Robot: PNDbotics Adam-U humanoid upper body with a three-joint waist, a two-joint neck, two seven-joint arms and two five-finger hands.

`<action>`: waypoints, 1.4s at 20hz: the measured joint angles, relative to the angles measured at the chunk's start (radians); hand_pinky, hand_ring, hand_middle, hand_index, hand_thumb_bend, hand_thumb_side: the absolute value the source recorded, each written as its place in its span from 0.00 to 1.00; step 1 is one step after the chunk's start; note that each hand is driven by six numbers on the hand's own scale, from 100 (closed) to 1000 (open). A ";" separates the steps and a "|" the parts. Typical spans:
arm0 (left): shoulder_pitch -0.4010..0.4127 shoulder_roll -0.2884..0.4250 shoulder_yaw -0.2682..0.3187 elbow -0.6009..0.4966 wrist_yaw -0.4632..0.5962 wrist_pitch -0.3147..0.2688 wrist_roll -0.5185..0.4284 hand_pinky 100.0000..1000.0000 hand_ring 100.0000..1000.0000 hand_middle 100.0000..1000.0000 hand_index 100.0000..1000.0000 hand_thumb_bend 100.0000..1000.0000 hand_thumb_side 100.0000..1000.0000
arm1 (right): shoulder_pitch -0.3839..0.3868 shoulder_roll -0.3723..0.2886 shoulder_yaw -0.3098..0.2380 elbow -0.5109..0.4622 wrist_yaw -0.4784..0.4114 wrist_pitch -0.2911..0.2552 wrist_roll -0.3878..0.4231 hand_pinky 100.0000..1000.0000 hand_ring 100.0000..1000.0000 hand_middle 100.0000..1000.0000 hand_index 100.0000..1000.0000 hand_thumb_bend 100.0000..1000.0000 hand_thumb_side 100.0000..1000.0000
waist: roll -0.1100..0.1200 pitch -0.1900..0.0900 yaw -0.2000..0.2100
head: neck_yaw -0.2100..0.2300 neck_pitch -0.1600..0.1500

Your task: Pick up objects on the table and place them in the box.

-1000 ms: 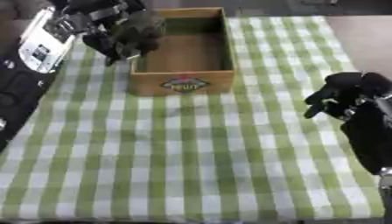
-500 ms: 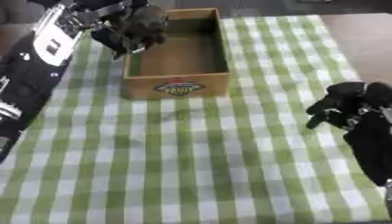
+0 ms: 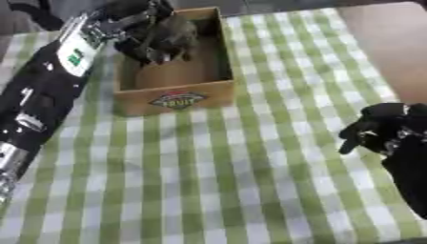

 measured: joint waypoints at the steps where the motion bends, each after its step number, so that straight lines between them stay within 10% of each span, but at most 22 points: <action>1: 0.001 -0.001 0.000 0.010 -0.030 -0.007 0.023 0.28 0.21 0.27 0.61 0.11 0.08 | -0.002 0.000 0.000 0.000 0.002 0.001 0.001 0.45 0.57 0.48 0.66 0.00 0.78 | 0.001 0.002 -0.005 | 0.003 -0.001; 15: 0.008 -0.009 0.015 0.119 -0.339 0.018 0.199 0.39 0.41 0.44 0.75 0.13 0.16 | -0.003 0.003 0.004 0.000 0.015 0.000 0.004 0.45 0.57 0.48 0.66 0.00 0.79 | 0.005 0.012 -0.013 | 0.014 -0.008; 24: 0.012 -0.009 0.027 0.174 -0.387 0.009 0.085 0.58 0.65 0.70 0.85 0.00 0.91 | -0.002 0.003 0.005 0.000 0.016 0.000 0.004 0.45 0.57 0.48 0.66 0.00 0.78 | 0.005 -0.002 -0.004 | 0.011 -0.008; 28: 0.017 -0.009 0.036 0.194 -0.343 0.015 0.000 0.59 0.67 0.73 0.86 0.00 1.00 | -0.001 0.003 0.005 0.001 0.016 0.000 0.004 0.45 0.57 0.48 0.66 0.00 0.78 | 0.004 -0.010 0.002 | 0.006 -0.008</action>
